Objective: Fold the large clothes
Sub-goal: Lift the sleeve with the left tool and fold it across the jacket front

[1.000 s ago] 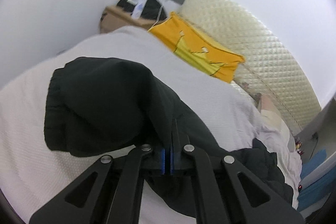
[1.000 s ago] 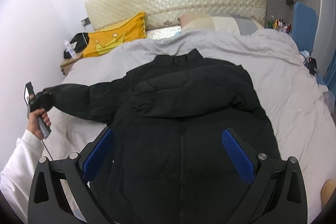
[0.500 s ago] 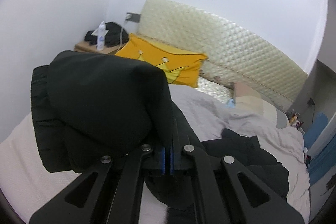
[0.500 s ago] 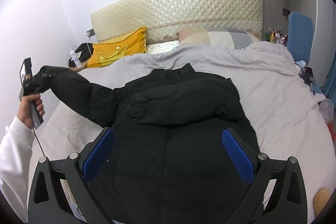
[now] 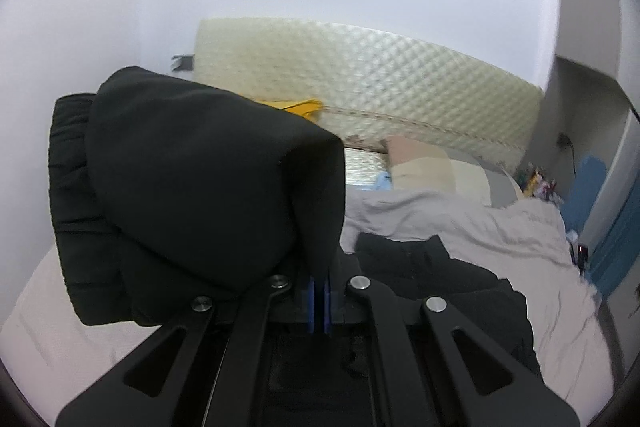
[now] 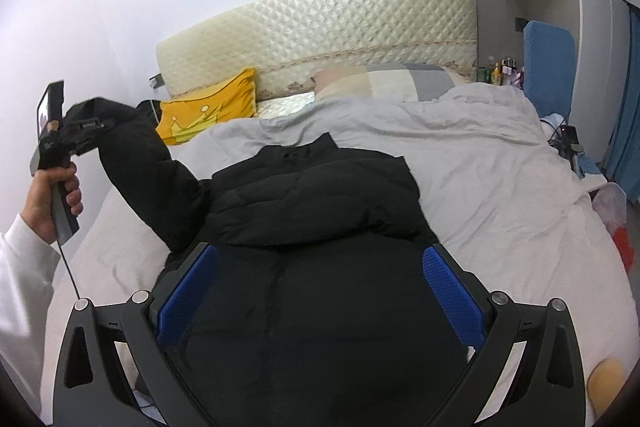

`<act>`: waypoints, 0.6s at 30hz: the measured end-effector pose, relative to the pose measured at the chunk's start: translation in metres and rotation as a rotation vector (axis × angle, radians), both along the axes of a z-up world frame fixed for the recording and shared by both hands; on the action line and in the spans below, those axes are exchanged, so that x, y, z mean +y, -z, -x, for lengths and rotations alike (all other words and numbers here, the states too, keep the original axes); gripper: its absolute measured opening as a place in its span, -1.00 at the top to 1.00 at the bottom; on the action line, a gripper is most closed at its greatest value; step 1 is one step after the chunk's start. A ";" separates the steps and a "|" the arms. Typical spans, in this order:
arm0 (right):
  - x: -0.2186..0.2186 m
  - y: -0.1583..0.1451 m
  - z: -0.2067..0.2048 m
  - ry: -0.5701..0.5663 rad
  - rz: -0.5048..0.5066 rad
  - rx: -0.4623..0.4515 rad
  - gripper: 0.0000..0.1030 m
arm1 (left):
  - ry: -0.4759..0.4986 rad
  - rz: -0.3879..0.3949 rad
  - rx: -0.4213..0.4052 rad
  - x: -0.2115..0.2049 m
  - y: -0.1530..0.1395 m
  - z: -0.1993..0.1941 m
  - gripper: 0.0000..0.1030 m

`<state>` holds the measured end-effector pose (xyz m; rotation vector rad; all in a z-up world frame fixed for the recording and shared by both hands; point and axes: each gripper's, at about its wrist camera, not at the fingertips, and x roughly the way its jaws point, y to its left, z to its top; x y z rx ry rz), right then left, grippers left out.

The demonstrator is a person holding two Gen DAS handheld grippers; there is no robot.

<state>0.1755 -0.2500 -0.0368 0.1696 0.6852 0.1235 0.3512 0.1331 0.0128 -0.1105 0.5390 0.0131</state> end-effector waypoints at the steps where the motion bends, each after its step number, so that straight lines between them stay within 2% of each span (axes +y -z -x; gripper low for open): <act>1: -0.004 0.001 -0.001 0.003 0.002 -0.003 -1.00 | 0.010 -0.002 0.000 -0.007 0.000 -0.001 0.96; 4: -0.016 0.007 -0.004 0.008 0.005 -0.009 -1.00 | 0.052 -0.010 0.005 -0.040 0.002 -0.007 0.96; 8: -0.030 0.019 -0.008 0.011 0.000 -0.004 -1.00 | 0.106 -0.061 0.008 -0.089 0.017 -0.015 0.96; 18: -0.072 0.062 -0.024 0.058 -0.011 0.020 -1.00 | 0.256 -0.132 0.059 -0.202 0.083 -0.022 0.96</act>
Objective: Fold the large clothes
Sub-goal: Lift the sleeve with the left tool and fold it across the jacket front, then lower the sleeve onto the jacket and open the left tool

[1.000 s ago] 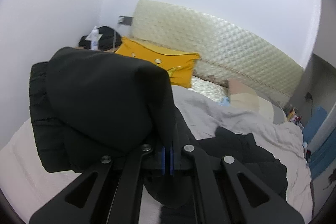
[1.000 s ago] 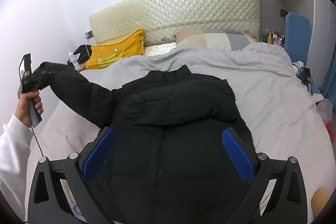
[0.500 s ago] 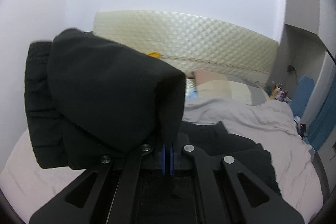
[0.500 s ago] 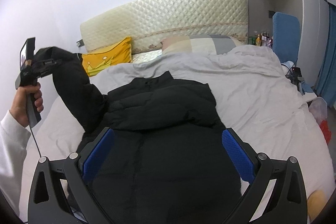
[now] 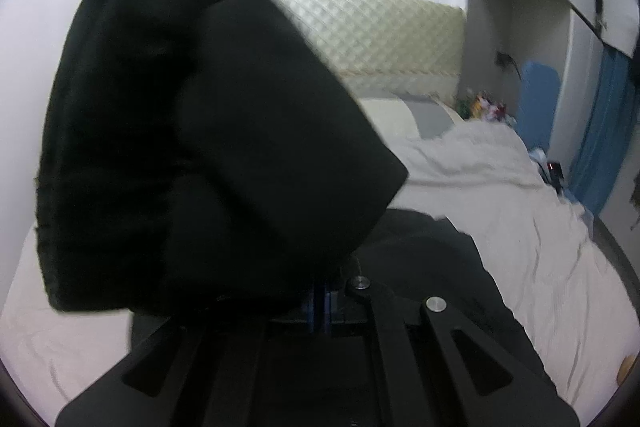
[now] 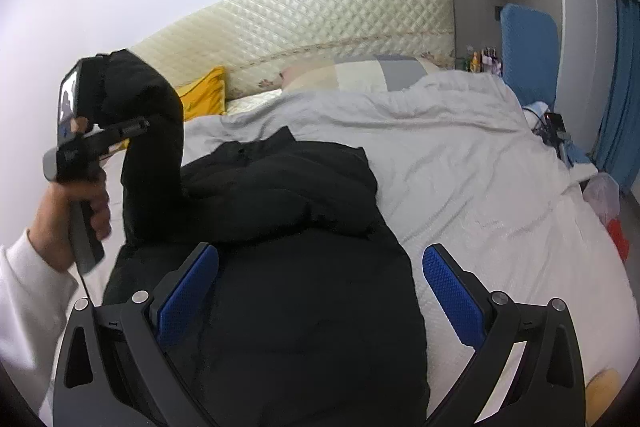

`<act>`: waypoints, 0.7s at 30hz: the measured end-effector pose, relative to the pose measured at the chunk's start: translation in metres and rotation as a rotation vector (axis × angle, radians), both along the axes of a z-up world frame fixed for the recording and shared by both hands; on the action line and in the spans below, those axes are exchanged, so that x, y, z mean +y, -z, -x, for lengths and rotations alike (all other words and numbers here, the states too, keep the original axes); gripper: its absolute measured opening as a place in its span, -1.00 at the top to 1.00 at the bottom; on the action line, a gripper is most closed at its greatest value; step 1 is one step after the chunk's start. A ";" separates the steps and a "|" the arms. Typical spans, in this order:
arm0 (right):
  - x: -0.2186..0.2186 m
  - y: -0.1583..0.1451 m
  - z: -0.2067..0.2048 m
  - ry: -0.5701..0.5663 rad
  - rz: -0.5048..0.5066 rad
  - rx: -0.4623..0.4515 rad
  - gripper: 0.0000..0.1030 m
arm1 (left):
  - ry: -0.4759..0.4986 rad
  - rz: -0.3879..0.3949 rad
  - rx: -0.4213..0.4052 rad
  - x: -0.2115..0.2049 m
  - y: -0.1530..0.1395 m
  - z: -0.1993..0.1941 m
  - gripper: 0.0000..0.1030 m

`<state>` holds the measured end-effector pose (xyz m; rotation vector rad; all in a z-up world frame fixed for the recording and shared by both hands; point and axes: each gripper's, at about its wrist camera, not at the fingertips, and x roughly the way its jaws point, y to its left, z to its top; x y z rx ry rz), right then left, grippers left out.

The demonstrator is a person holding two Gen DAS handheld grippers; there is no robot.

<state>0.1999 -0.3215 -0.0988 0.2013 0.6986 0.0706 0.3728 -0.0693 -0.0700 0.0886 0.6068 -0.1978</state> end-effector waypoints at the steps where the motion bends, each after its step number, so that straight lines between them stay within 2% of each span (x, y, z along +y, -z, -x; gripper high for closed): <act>1: -0.003 0.004 -0.001 0.004 -0.005 0.003 -1.00 | 0.015 -0.008 0.012 -0.011 0.009 -0.001 0.96; 12: -0.041 0.060 -0.018 0.078 -0.134 0.076 -1.00 | 0.105 -0.040 0.216 -0.076 0.104 -0.025 0.96; 16: -0.042 0.063 -0.017 0.078 -0.151 0.073 -1.00 | 0.115 -0.050 0.227 -0.084 0.108 -0.026 0.94; 19: -0.037 0.055 -0.017 0.058 -0.139 0.052 -1.00 | 0.122 -0.051 0.218 -0.091 0.098 -0.026 0.78; 21: -0.032 0.048 -0.016 0.045 -0.130 0.031 -1.00 | 0.143 -0.059 0.213 -0.087 0.092 -0.018 0.55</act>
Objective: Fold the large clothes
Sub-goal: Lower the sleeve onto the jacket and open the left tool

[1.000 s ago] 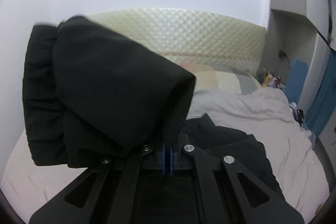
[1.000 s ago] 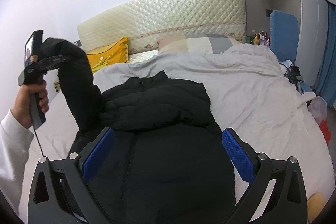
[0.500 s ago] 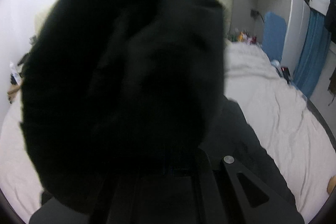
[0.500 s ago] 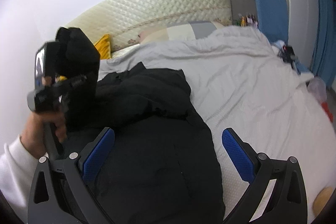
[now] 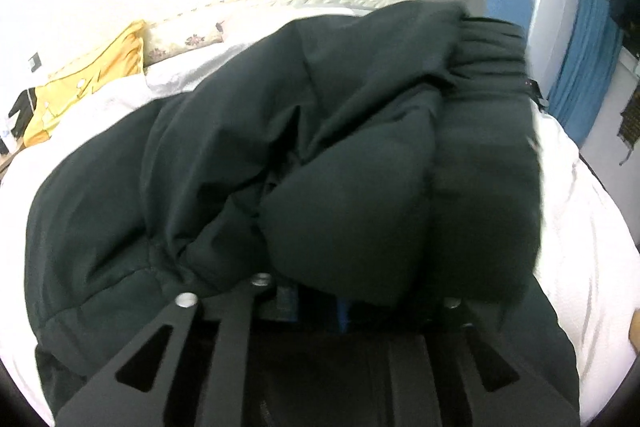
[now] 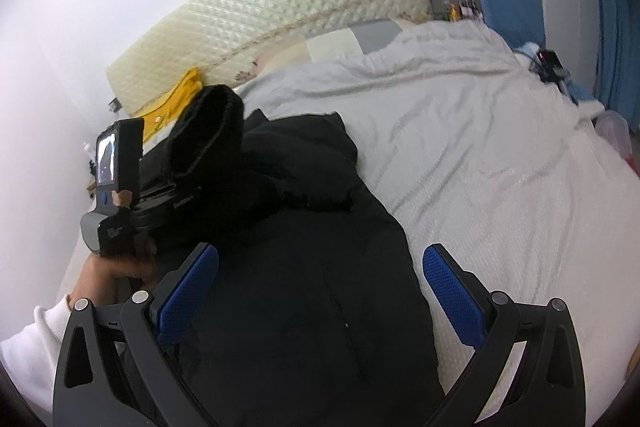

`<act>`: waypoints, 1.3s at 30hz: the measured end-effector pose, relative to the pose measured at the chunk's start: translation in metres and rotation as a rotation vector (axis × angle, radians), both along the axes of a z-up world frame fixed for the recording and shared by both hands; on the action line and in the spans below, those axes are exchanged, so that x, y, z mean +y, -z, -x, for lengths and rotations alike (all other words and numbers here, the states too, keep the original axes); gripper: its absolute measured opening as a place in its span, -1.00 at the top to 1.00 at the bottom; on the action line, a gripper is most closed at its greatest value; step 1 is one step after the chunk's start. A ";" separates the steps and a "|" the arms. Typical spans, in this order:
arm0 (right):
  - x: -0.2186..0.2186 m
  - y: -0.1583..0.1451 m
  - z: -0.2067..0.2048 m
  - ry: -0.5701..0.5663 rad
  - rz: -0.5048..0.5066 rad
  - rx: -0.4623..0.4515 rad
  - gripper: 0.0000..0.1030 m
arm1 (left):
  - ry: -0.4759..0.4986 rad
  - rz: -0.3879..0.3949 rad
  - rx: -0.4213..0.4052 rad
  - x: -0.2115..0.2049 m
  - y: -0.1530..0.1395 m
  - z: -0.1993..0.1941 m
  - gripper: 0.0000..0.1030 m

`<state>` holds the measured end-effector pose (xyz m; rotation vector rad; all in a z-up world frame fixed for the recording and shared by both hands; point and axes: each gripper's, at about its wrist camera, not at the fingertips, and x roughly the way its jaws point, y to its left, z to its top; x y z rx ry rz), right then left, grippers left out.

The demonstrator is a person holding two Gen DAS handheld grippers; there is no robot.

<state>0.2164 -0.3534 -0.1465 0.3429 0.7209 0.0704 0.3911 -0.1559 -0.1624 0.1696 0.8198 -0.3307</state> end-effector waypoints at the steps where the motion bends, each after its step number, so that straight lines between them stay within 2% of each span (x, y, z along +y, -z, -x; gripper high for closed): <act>1: 0.003 -0.003 0.000 -0.005 0.001 -0.009 -1.00 | 0.008 -0.002 -0.006 0.003 -0.003 0.006 0.45; 2: 0.006 -0.007 0.000 -0.012 0.001 -0.020 -1.00 | 0.016 -0.005 -0.018 0.002 -0.008 0.012 0.18; 3: 0.009 -0.012 0.001 -0.020 0.003 -0.035 -1.00 | 0.022 -0.007 -0.031 0.004 -0.008 0.020 -0.24; 5: 0.016 -0.020 0.002 -0.030 0.012 -0.057 -1.00 | 0.032 -0.016 -0.105 0.015 -0.019 0.044 -0.76; 6: 0.018 -0.023 0.002 -0.033 0.014 -0.064 -1.00 | 0.047 -0.017 -0.138 0.016 -0.024 0.054 -0.82; 11: 0.036 -0.041 -0.006 -0.074 0.000 -0.128 -1.00 | 0.056 0.020 -0.155 0.036 -0.046 0.066 -0.86; 15: 0.050 -0.043 -0.028 -0.136 -0.028 -0.148 -1.00 | -0.048 0.063 -0.169 0.082 -0.062 0.060 -0.86; 22: 0.070 -0.032 -0.073 -0.180 -0.001 -0.192 -1.00 | -0.221 0.046 -0.178 0.155 -0.058 0.042 -0.86; 26: 0.067 -0.012 -0.109 -0.185 -0.085 -0.164 -1.00 | -0.257 0.043 -0.164 0.173 -0.045 0.029 -0.86; 28: 0.065 -0.003 -0.124 -0.164 -0.074 -0.151 -1.00 | -0.264 0.046 -0.154 0.177 -0.036 0.021 -0.86; 33: 0.048 0.040 -0.171 -0.084 -0.071 -0.033 -0.98 | -0.271 0.044 -0.128 0.186 -0.020 0.012 -0.86; 36: 0.037 0.067 -0.190 -0.114 -0.173 0.039 -0.67 | -0.270 0.053 -0.116 0.189 -0.015 0.010 -0.86; 39: 0.038 0.068 -0.194 -0.186 -0.254 0.036 0.05 | -0.270 0.056 -0.114 0.190 -0.011 0.007 -0.86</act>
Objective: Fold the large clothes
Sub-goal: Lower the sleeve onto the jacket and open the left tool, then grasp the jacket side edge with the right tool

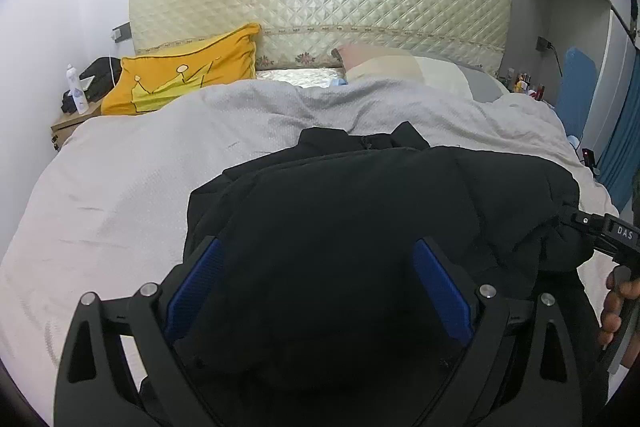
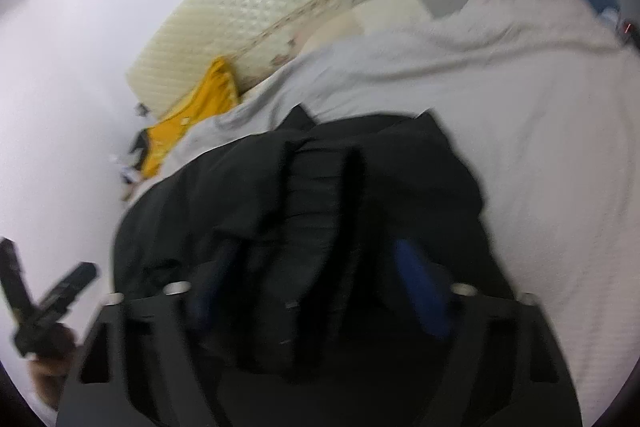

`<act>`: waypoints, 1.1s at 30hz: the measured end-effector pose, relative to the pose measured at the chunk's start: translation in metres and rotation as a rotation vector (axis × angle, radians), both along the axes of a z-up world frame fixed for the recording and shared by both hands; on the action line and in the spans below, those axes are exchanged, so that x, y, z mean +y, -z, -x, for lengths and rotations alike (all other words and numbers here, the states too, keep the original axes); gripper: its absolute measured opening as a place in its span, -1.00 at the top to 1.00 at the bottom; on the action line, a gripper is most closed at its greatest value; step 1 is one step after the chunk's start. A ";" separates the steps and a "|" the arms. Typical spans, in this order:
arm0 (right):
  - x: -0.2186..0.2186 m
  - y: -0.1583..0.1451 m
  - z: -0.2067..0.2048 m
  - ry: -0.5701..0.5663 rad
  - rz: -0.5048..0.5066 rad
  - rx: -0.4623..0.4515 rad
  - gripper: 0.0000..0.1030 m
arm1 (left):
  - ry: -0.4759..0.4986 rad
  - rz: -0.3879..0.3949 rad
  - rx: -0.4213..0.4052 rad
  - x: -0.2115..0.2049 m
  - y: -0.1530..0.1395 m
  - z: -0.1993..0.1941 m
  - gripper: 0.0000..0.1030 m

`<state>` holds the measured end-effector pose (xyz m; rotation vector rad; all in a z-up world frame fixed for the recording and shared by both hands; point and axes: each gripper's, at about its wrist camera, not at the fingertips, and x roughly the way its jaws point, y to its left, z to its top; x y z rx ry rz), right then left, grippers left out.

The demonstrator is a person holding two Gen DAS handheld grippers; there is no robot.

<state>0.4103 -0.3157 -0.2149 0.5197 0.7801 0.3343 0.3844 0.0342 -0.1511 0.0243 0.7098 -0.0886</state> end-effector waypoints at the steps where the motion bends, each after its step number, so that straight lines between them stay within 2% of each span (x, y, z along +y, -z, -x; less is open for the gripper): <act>1: 0.005 -0.007 0.003 -0.019 0.020 -0.024 0.36 | -0.001 0.000 0.001 0.000 0.001 -0.001 -0.86; 2: 0.009 -0.015 0.005 -0.035 0.046 -0.054 0.56 | -0.004 0.002 0.001 0.001 0.002 -0.002 -0.86; 4: 0.015 -0.036 0.015 -0.068 0.065 -0.136 0.72 | -0.009 0.010 0.001 0.002 0.004 -0.003 -0.86; 6: 0.013 -0.059 0.025 -0.072 0.062 -0.207 0.74 | -0.018 0.015 0.005 0.003 0.007 -0.007 -0.86; 8: 0.010 -0.069 0.026 -0.053 0.074 -0.220 0.75 | -0.029 0.023 0.016 0.005 0.011 -0.011 -0.86; 10: 0.009 -0.069 0.022 -0.032 0.133 -0.209 0.76 | -0.036 0.030 0.032 0.006 0.016 -0.016 -0.86; 14: 0.011 -0.034 0.007 0.004 0.293 -0.103 0.76 | -0.045 0.018 0.057 0.008 0.027 -0.026 -0.85; 16: 0.013 -0.018 0.002 0.008 0.342 -0.092 0.76 | -0.047 0.009 0.065 0.008 0.033 -0.030 -0.85; 23: 0.029 0.019 -0.011 -0.023 0.450 -0.045 0.54 | -0.032 -0.010 0.090 0.007 0.050 -0.044 -0.85; 30: 0.025 0.047 -0.027 -0.029 0.427 -0.032 0.46 | -0.038 -0.005 0.102 0.002 0.068 -0.056 -0.88; 33: 0.020 0.042 -0.023 -0.008 0.384 -0.032 0.37 | -0.052 -0.019 0.107 0.001 0.066 -0.058 -0.88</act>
